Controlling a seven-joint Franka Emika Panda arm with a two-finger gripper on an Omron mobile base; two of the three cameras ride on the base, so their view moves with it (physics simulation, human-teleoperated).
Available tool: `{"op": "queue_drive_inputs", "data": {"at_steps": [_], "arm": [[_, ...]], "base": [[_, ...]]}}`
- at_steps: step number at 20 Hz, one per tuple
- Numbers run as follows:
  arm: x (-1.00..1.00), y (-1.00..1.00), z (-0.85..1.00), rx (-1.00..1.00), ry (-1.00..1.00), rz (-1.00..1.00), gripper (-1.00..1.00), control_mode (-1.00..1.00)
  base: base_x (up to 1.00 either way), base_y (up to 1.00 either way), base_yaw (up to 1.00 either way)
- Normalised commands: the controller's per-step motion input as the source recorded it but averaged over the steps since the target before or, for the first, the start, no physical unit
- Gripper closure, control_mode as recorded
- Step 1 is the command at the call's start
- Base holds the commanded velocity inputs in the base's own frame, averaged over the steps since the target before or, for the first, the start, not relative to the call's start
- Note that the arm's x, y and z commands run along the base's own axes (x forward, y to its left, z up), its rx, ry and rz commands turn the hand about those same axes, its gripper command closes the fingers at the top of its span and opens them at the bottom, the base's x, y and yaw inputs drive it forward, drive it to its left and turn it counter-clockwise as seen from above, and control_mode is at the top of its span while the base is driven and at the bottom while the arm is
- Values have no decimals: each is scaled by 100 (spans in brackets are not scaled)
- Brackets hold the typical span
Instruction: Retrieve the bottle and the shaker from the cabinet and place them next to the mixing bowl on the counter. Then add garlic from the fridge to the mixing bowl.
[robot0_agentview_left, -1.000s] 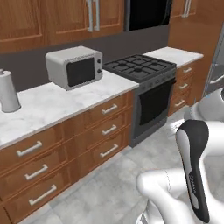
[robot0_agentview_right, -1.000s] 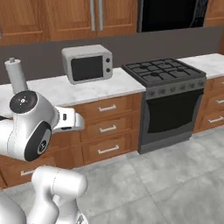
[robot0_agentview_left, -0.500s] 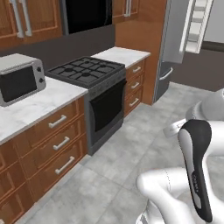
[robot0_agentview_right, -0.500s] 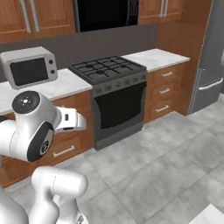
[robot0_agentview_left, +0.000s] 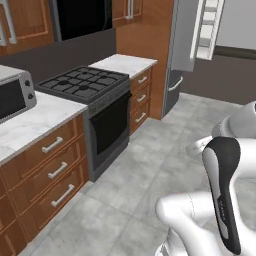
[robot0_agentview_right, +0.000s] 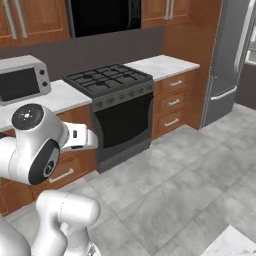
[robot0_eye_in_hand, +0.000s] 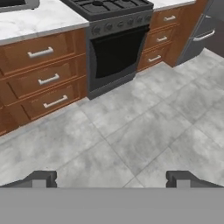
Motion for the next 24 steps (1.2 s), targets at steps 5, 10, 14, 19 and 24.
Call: {"op": "queue_drive_inputs", "data": {"at_steps": [5,10,14,19,24], "arm": [[0,0,0,0,0,0,-100,100],[0,0,0,0,0,0,-100,100],[0,0,0,0,0,0,-100,100],[0,0,0,0,0,0,-100,100],[0,0,0,0,0,0,-100,100]], "base": [[100,-80,-15],[100,-36,-44],[100,-12,-60],[100,1,-51],[100,7,-41]]}}
